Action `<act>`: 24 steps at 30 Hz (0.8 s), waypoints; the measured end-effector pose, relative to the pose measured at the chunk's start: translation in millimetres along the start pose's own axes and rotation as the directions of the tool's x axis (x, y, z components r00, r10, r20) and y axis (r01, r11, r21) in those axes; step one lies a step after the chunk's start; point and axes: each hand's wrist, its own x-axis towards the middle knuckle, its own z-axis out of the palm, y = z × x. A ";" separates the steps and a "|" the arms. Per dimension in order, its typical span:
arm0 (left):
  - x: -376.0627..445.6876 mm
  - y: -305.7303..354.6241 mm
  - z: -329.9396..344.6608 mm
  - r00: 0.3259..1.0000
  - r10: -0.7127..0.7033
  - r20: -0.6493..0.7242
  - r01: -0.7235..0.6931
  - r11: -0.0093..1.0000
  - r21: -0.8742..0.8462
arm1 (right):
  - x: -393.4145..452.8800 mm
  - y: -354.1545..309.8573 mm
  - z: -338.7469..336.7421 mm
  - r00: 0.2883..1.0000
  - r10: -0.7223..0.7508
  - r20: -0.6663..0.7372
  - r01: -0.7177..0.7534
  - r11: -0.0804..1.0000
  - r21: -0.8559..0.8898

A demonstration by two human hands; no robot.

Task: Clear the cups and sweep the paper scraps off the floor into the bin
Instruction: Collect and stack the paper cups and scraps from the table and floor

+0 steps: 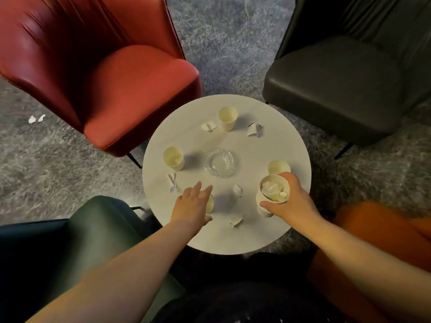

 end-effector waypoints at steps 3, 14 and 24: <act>9.6 2.9 8.3 0.999 -0.013 0.031 0.014 0.999 -0.029 | 12.6 -1.1 2.4 1.000 0.012 0.018 -0.012 1.000 -0.011; 18.5 9.4 17.2 0.989 -0.143 0.021 0.144 0.957 -0.252 | 54.7 -2.3 -1.1 0.983 -0.059 0.172 0.067 0.997 -0.042; 1.1 14.0 -24.5 0.815 -0.491 -0.309 0.150 0.692 -0.706 | 69.8 -17.0 -6.4 0.968 -0.114 0.224 0.115 0.993 0.006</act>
